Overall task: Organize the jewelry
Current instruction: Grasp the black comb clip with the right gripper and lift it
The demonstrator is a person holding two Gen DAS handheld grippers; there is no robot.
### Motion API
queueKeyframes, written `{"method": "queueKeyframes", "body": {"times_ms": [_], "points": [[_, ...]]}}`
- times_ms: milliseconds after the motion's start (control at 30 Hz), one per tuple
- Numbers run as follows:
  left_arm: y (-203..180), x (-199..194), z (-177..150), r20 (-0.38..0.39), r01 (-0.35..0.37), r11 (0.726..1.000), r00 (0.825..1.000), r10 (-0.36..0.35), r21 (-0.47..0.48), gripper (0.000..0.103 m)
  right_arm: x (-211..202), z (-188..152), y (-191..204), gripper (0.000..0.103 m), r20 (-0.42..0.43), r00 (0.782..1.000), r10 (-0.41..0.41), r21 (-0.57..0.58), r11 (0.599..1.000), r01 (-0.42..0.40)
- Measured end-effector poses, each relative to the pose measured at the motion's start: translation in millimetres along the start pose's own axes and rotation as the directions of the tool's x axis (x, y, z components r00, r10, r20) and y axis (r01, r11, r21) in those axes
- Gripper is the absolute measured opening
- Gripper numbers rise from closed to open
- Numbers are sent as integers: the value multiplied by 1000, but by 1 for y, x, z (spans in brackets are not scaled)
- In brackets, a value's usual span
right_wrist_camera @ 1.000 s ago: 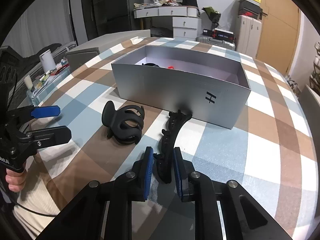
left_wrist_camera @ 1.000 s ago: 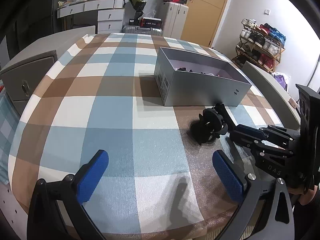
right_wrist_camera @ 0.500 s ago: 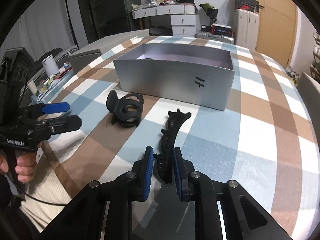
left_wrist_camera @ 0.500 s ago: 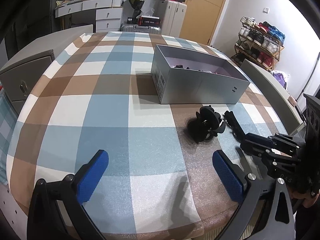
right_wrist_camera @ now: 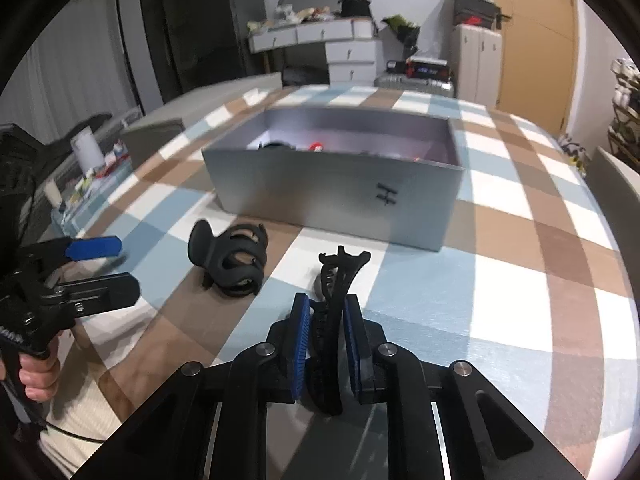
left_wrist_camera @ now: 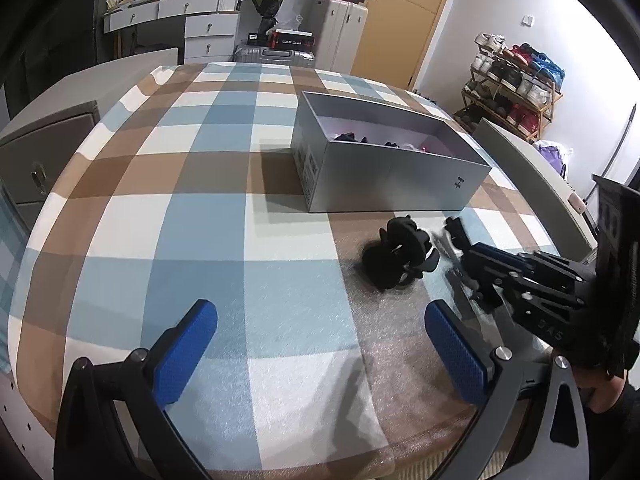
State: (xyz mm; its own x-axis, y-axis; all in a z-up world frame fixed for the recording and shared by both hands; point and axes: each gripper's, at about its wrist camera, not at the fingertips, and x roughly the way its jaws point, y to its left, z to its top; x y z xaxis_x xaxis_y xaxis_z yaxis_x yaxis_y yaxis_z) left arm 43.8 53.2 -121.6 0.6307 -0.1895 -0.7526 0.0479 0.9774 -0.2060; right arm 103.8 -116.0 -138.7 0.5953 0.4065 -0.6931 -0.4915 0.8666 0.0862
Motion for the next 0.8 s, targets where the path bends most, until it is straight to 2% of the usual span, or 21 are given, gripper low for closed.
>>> {"method": "queueKeyframes", "body": {"times_ms": [167, 333, 600, 700, 800], "points": [[-9, 9, 12, -41, 46, 999, 998, -45, 17, 101, -16, -3, -17, 16, 40, 999, -8, 51, 999, 6], [-21, 18, 26, -40, 105, 994, 994, -104, 30, 101, -27, -8, -26, 16, 61, 998, -7, 77, 997, 3], [-38, 40, 38, -71, 114, 987, 992, -106, 111, 101, -45, -14, -32, 16, 136, 991, -7, 100, 995, -7], [-38, 43, 39, -82, 104, 987, 992, -95, 120, 89, -45, -15, -34, 16, 140, 990, -3, 106, 994, -12], [-39, 48, 39, -114, 97, 987, 990, -82, 132, 71, -46, -18, -36, 16, 145, 989, 6, 120, 992, -23]]}}
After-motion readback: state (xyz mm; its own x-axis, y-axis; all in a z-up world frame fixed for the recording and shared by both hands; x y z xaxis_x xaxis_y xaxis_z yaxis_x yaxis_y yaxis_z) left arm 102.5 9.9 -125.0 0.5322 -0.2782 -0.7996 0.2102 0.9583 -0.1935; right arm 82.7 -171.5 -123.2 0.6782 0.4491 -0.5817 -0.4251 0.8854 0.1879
